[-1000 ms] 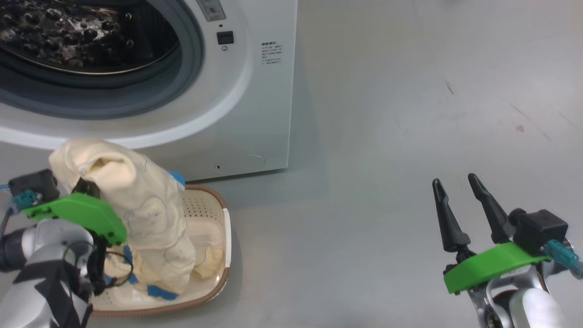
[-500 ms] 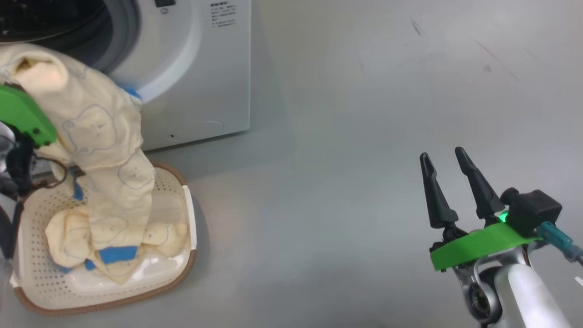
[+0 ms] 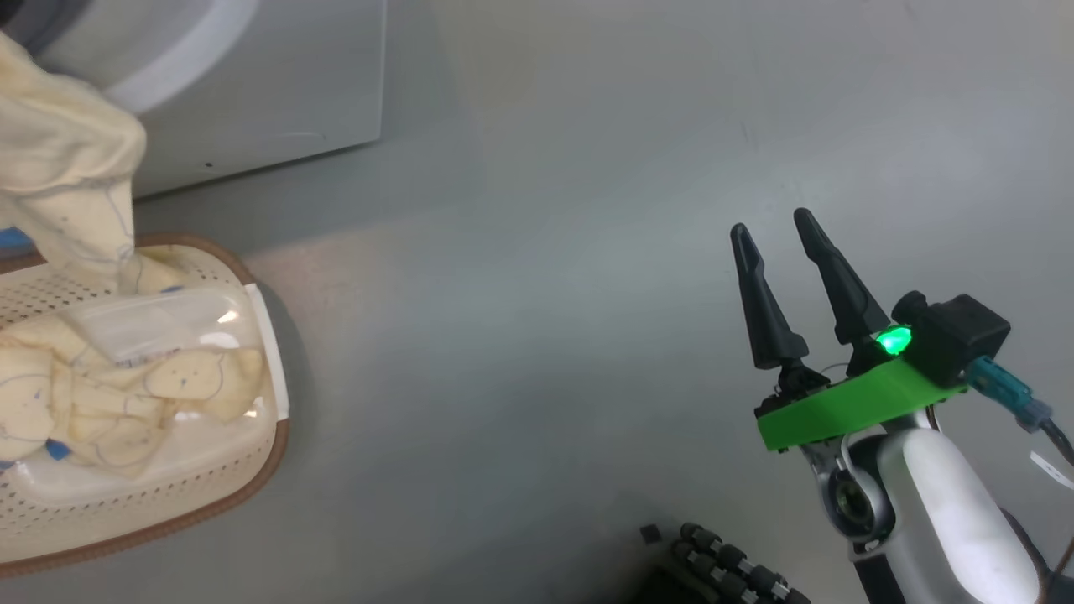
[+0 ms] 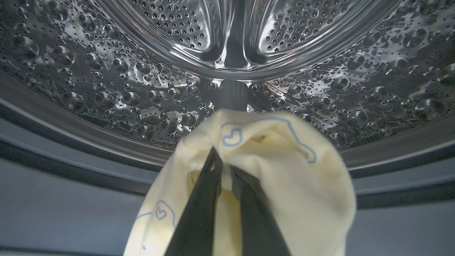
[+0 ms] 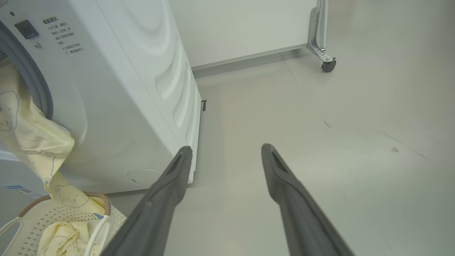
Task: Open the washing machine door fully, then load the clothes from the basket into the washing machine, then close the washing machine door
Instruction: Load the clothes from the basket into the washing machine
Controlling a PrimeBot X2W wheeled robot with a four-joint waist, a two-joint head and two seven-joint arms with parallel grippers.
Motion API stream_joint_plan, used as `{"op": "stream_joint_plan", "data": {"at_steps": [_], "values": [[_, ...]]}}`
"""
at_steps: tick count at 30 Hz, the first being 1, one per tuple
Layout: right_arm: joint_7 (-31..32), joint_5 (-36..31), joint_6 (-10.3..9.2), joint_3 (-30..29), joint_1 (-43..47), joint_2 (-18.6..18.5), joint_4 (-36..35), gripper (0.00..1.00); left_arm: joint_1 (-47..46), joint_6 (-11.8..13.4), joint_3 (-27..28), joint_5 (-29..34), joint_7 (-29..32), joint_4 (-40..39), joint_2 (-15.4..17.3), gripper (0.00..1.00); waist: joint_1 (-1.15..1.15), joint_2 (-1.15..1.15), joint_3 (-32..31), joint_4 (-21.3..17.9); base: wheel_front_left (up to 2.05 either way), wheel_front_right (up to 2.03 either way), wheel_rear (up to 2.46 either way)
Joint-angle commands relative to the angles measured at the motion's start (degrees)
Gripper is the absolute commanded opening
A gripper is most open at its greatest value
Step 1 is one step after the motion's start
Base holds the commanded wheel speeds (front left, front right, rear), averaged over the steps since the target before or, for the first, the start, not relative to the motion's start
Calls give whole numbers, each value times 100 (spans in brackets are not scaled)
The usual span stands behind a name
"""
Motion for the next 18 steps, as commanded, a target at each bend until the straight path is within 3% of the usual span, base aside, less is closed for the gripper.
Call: {"op": "stream_joint_plan", "data": {"at_steps": [1,11,18], "values": [[-78,95,10,144,-96,-50,-116,100,-407,24,223,91,-8,-245,488,0,-1,0,357,-233,0,0,0],[-109,422,10,327,-339,-50,-144,100,-1200,-19,312,352,-611,-370,963,0,-1,0,945,-538,0,0,0],[-109,541,10,420,-411,-50,-220,100,-1646,14,269,721,-1412,-339,1204,0,-1,0,1158,-672,0,0,0]]}}
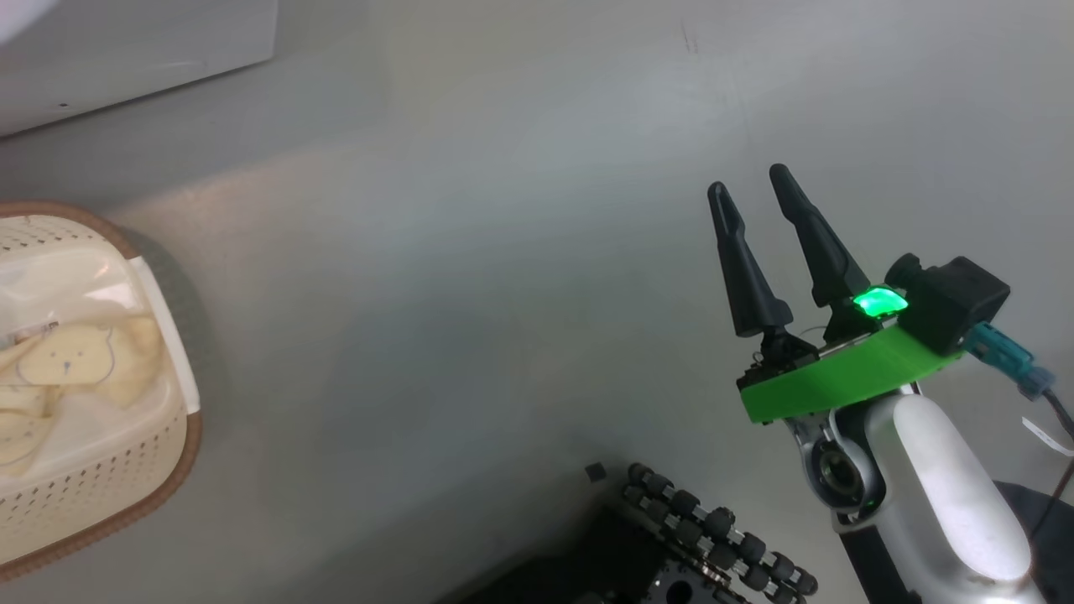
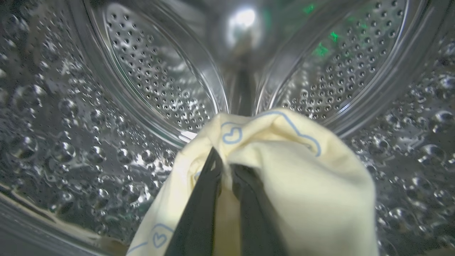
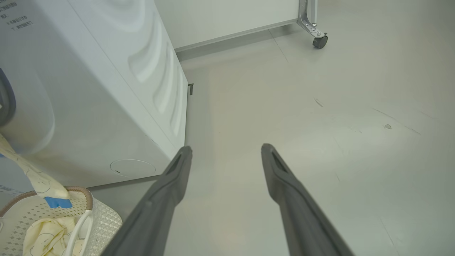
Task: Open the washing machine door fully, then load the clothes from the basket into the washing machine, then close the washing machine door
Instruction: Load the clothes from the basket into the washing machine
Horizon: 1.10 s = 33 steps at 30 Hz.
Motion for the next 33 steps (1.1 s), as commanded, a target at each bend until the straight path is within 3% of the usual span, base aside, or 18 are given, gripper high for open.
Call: {"op": "stream_joint_plan", "data": {"at_steps": [1,6,14,15,16,17,18,19,33], "values": [[-52,55,10,78,68,-52,-169,100,-293,8,106,103,-189,-200,392,0,0,0,61,-52,0,0,0],[-53,113,10,96,73,-52,-198,100,-509,-7,15,361,-1003,-107,421,0,0,0,122,-55,0,0,0],[-53,72,10,59,32,-52,-170,100,-435,-205,-30,59,-679,586,213,0,0,0,104,67,0,0,0],[-53,63,10,51,25,-52,-169,100,-428,-202,-21,31,-656,648,204,9,0,0,102,82,0,0,0],[-53,54,10,42,19,-52,-164,100,-416,-200,-16,6,-635,702,193,37,0,0,95,99,0,0,0],[-53,45,10,32,12,-52,-158,100,-389,-201,-23,-11,-596,757,181,50,0,0,86,116,0,0,0],[-53,36,10,24,5,-52,-153,100,-362,-206,-41,-13,-574,792,178,93,0,0,79,131,0,0,0],[-53,29,10,16,-3,-52,-150,100,-335,-203,-36,-36,-571,821,163,100,0,0,70,148,0,0,0],[-53,-253,10,-289,-35,-52,-116,100,602,-10,-68,-195,-990,819,-159,100,0,0,-366,513,0,0,0]]}}
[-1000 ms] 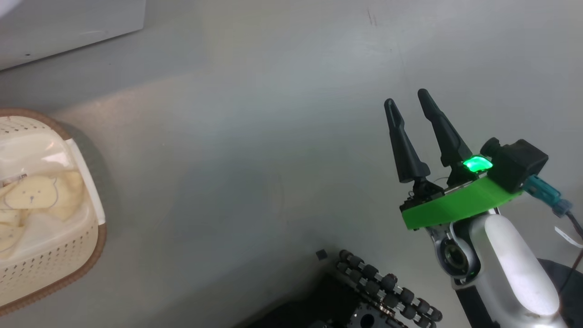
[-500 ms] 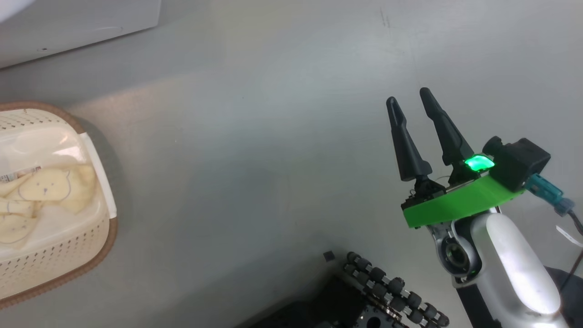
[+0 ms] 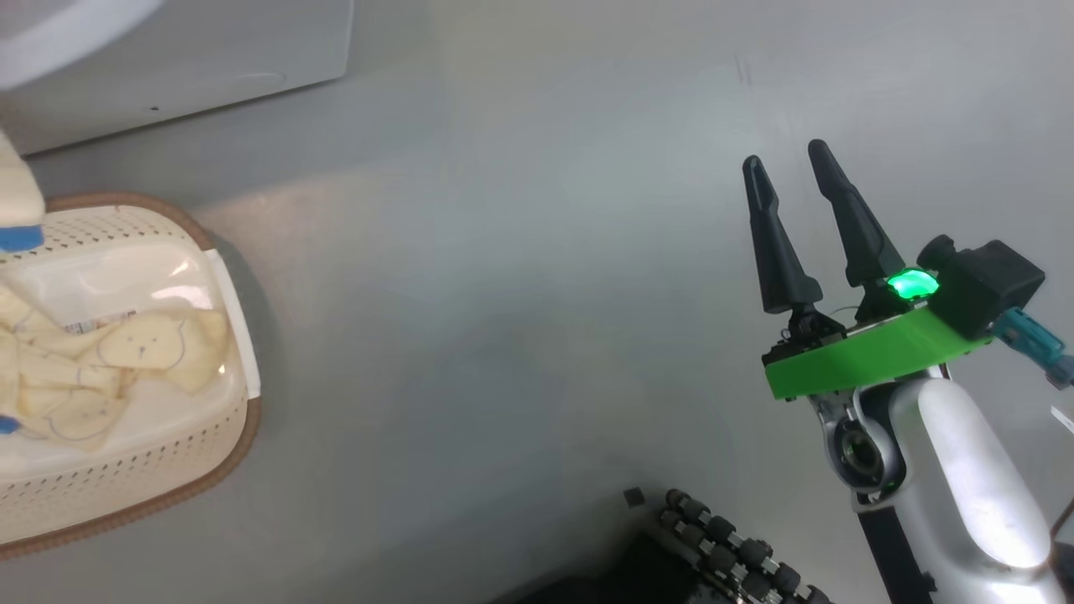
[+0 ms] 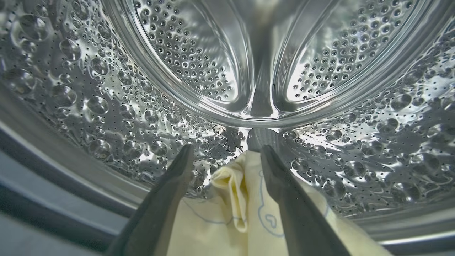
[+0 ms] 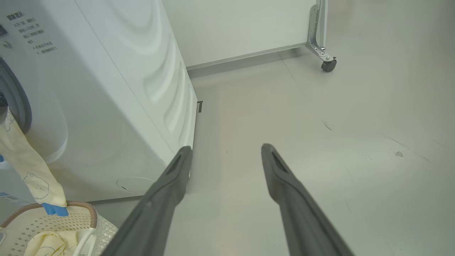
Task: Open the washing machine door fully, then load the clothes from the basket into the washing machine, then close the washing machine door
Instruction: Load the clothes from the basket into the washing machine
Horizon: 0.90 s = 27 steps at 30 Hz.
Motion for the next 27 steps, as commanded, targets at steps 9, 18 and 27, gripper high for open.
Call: {"op": "stream_joint_plan", "data": {"at_steps": [9,18,27], "values": [[-53,-366,10,-246,286,-52,-77,100,1631,417,147,-75,-728,-919,-79,100,0,0,-718,438,0,0,0],[-38,-630,10,-515,482,-52,-39,100,3295,887,261,-173,-918,-2285,-506,100,0,0,-1284,799,0,0,0],[255,-914,10,-686,744,-52,-189,100,5058,1484,306,-88,-952,-3875,-865,100,0,0,-1914,1170,0,0,0]]}}
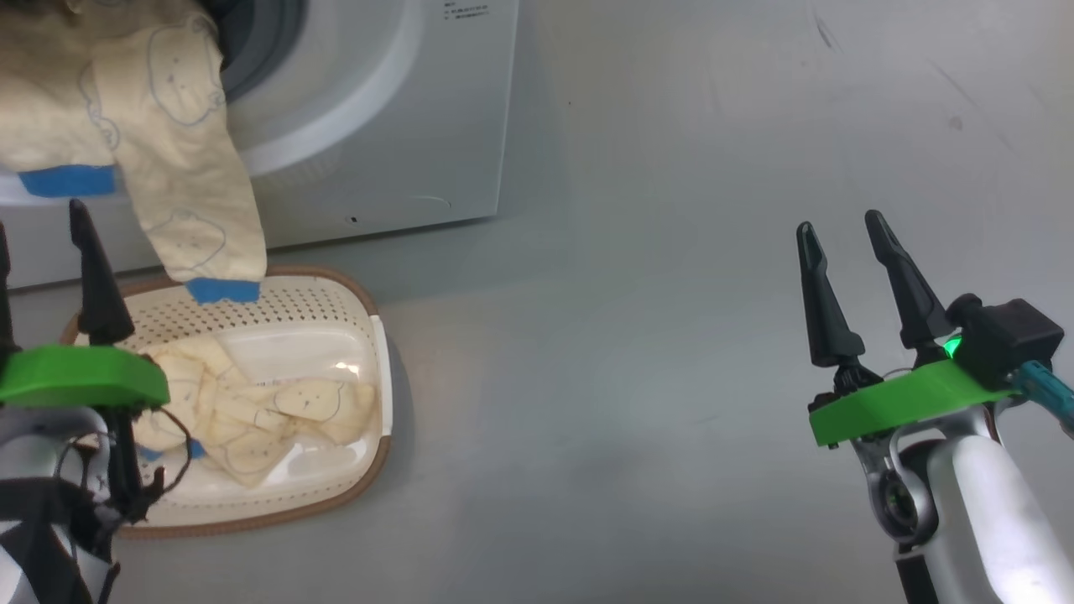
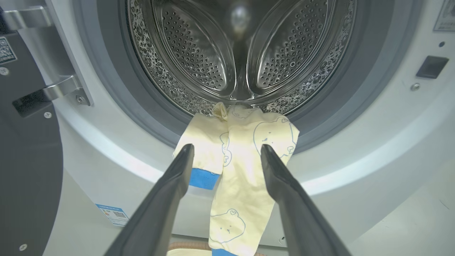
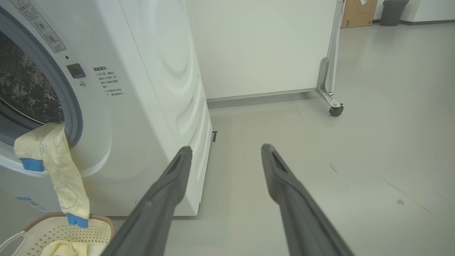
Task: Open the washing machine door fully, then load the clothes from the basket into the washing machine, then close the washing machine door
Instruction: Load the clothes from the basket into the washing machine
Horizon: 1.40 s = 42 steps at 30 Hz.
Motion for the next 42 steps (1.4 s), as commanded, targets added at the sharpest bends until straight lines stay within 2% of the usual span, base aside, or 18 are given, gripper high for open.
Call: {"op": "stream_joint_plan", "data": {"at_steps": [1,11,19,42], "values": [[62,-63,10,57,69,-50,-219,100,85,81,249,55,-71,-297,156,100,1,0,-220,156,0,0,0],[387,-282,10,-26,409,-50,-392,100,984,234,126,122,-77,-622,-160,100,1,0,-776,401,0,0,0],[561,-346,10,-11,599,-50,-522,100,1279,250,112,178,-79,-638,-310,100,1,0,-1023,497,0,0,0],[622,-336,10,131,580,-50,-663,100,1189,82,54,223,44,-448,-423,100,1,0,-903,496,0,0,0]]}}
